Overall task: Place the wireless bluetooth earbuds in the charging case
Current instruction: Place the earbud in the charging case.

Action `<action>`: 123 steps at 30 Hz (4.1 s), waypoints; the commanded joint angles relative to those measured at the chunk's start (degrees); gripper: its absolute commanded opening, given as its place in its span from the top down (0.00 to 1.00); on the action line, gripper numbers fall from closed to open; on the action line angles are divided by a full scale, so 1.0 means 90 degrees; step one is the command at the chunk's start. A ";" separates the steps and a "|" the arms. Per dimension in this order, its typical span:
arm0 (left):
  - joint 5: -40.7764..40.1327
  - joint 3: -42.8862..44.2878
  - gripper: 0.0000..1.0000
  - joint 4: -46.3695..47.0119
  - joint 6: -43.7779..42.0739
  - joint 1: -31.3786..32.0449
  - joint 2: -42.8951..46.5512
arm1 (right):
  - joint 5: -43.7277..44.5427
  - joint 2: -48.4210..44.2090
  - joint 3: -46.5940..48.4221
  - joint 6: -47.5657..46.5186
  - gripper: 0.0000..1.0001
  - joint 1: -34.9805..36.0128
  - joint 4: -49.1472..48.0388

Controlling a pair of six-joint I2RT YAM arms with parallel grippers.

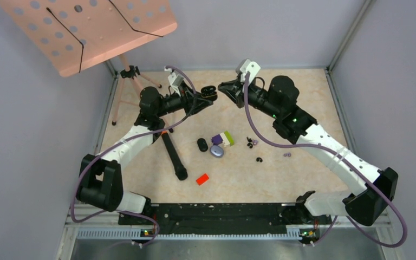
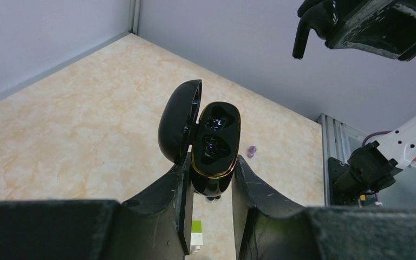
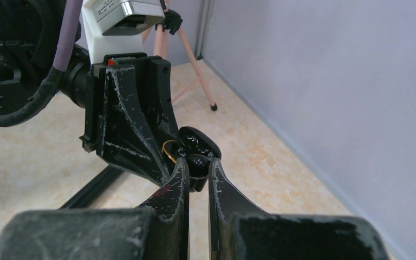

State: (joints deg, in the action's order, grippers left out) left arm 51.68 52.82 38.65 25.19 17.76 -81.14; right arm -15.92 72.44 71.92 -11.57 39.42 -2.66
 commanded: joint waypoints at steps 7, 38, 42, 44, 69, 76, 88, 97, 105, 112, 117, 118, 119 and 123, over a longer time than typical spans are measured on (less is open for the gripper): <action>0.0329 0.0264 1.00 0.0589 0.0446 0.0039 0.0381 | 0.0720 -0.0018 -0.0118 -0.0065 1.00 0.0240 -0.0874; 0.0538 0.0421 1.00 0.0658 0.0590 0.0038 0.0425 | 0.0100 0.0304 -0.0315 0.0746 1.00 0.0317 -0.1165; 0.0519 0.0420 1.00 0.0660 0.0578 0.0039 0.0432 | 0.0145 0.0321 -0.0331 0.0694 1.00 0.0358 -0.1143; 0.0498 0.0420 1.00 0.0672 0.0587 0.0039 0.0436 | 0.0179 0.0316 -0.0333 0.0643 1.00 0.0356 -0.1123; 0.0430 0.0343 1.00 0.0665 0.0444 0.0027 0.0422 | -0.0242 0.0355 -0.0161 0.0329 0.78 0.0357 -0.0427; 0.0420 0.0303 1.00 0.0671 0.0453 0.0024 0.0421 | -0.0144 0.0366 0.0047 0.0339 0.74 0.0356 -0.0387; 0.0412 0.0284 1.00 0.0688 0.0453 0.0023 0.0387 | -0.0135 0.0374 0.0385 0.0334 0.58 0.0357 -0.0167; 0.0460 0.0261 1.00 0.0687 0.0344 0.0020 0.0364 | 0.0082 0.0018 0.0872 0.0102 0.49 0.0356 0.1037; 0.0943 0.0043 1.00 0.0795 -0.0175 0.0029 0.0357 | -0.0511 0.0328 0.1385 0.0875 0.38 -0.0192 0.1999; 0.1102 -0.0047 1.00 0.0764 -0.0387 0.0029 0.0434 | -0.0762 0.0453 0.1364 0.0943 0.38 -0.0239 0.2018; 0.1122 -0.0058 1.00 0.0760 -0.0368 0.0037 0.0479 | -0.0761 0.0564 0.1364 0.0939 0.38 -0.0239 0.2014; 0.1137 -0.0056 1.00 0.0761 -0.0372 0.0038 0.0488 | -0.0736 0.0576 0.1374 0.0957 0.38 -0.0237 0.2007; 0.1149 -0.0058 1.00 0.0756 -0.0376 0.0039 0.0504 | -0.0728 0.0608 0.1374 0.0969 0.39 -0.0246 0.1992; 0.1181 -0.0068 1.00 0.0754 -0.0396 0.0037 0.0502 | -0.0673 0.0658 0.1373 0.1077 0.39 -0.0290 0.1910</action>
State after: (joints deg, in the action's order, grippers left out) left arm 61.08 52.77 42.48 22.48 18.00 -78.76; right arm -21.96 78.17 81.91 -3.68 37.34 15.94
